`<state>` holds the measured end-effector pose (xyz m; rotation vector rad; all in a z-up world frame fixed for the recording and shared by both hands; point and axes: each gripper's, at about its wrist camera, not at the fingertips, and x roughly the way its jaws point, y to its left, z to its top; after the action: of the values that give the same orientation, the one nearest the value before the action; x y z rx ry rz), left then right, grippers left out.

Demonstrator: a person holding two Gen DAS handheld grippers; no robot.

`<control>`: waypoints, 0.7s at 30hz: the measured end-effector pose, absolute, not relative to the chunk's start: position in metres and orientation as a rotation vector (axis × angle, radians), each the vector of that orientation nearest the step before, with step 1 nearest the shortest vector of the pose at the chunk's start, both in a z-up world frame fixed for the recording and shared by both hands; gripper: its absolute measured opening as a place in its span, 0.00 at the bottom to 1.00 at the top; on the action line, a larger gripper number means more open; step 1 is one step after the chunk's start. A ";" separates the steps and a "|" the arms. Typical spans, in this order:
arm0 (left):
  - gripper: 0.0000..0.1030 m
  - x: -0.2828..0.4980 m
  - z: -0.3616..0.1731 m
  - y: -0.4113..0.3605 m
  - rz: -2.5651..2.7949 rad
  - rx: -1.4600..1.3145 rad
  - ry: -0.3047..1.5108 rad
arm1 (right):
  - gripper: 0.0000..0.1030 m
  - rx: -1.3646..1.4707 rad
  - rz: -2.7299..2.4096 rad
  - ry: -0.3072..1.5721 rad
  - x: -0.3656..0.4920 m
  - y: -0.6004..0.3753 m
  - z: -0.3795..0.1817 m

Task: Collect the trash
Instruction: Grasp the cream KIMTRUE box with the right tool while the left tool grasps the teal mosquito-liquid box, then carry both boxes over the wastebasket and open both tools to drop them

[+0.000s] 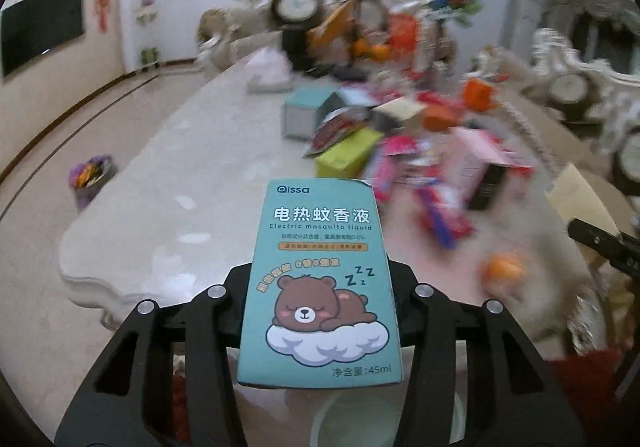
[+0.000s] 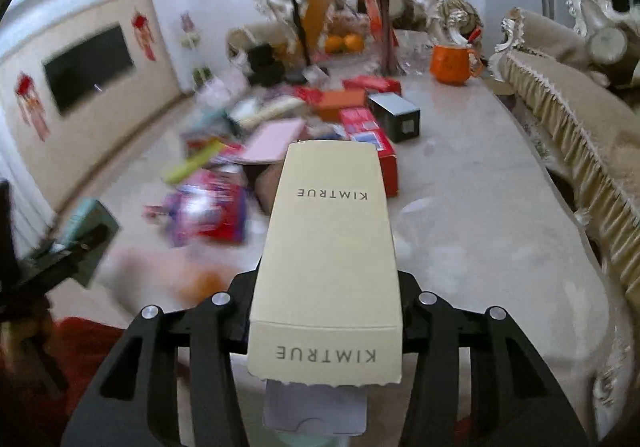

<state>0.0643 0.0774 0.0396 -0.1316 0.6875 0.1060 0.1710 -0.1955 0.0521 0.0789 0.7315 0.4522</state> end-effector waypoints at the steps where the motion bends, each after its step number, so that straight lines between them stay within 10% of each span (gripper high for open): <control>1: 0.46 0.049 0.046 0.071 0.059 -0.118 0.682 | 0.45 0.089 0.475 0.731 0.159 -0.198 0.056; 18: 0.54 0.019 -0.159 -0.017 -0.219 -0.092 1.255 | 0.46 -0.018 0.533 1.246 0.095 -0.126 -0.137; 21: 0.72 0.021 -0.165 -0.018 -0.161 -0.044 1.254 | 0.71 -0.042 0.510 1.248 0.092 -0.122 -0.141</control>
<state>0.0209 -0.0179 -0.1645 -0.0443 1.2538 -0.1610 0.0916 -0.1223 -0.1406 -0.0424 1.2480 0.5102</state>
